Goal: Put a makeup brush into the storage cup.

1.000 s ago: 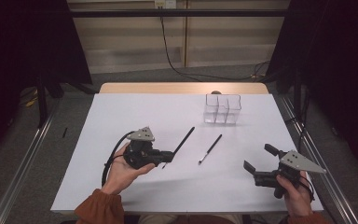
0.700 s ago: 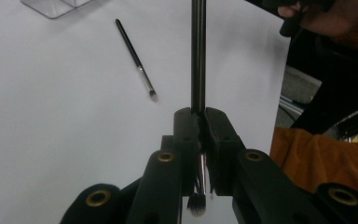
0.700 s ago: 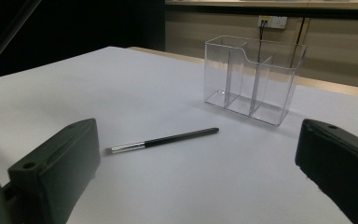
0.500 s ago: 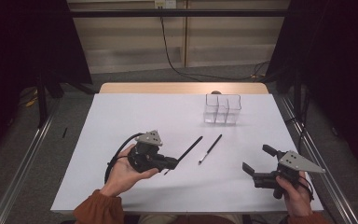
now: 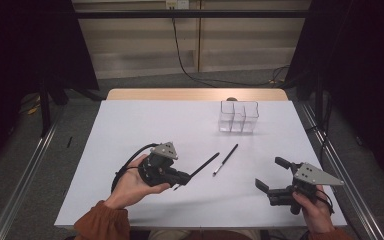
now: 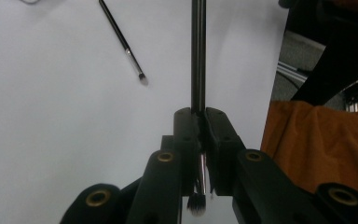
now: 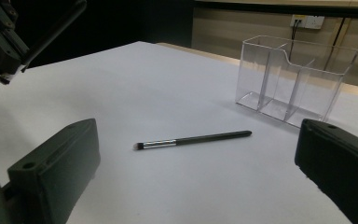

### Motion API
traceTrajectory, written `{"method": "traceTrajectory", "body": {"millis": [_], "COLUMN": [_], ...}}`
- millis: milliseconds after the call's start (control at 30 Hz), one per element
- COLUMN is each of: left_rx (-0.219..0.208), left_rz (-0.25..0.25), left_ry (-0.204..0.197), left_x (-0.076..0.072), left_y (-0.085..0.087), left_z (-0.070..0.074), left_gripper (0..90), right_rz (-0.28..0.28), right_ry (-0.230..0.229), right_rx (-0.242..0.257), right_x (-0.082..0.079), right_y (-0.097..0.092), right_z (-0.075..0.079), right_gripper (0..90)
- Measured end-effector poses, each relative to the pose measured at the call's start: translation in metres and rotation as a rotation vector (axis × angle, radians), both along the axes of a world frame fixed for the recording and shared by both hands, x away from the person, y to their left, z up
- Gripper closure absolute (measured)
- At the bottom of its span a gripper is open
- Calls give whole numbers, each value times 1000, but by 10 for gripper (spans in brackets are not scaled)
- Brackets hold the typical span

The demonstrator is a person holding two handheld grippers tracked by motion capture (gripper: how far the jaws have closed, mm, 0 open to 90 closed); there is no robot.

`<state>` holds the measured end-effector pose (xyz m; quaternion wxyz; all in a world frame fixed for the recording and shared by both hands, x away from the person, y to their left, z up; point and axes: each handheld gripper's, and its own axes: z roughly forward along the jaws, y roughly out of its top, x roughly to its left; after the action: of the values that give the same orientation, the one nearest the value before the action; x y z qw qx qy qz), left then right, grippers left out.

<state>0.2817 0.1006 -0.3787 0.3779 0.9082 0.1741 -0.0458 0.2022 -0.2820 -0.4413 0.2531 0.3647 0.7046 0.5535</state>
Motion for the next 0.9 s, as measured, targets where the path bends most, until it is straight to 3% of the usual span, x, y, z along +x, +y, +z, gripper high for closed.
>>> {"method": "traceTrajectory", "body": {"millis": [100, 300, 500, 633, 900], "left_rx": [8, 71, 94, 130, 155], "left_rz": [-10, -30, -47, -55, -64], "left_ry": [0, 3, 8, 14, 23], "left_x": [0, 0, 0, 0, 1], "left_y": [0, 0, -1, -3, -4], "left_z": [0, -1, 3, 3, 6], "left_gripper": [840, 840, 840, 840, 840], "right_rz": [21, 81, 117, 134, 209], "right_ry": [5, 20, 21, 47, 103], "right_rx": [1, -13, -17, -22, -54], "right_x": [-1, -1, 3, 6, 11], "right_y": [3, 13, 22, 31, 46], "right_z": [2, 4, 7, 9, 13], "right_gripper": [0, 0, 8, 3, 19]}}
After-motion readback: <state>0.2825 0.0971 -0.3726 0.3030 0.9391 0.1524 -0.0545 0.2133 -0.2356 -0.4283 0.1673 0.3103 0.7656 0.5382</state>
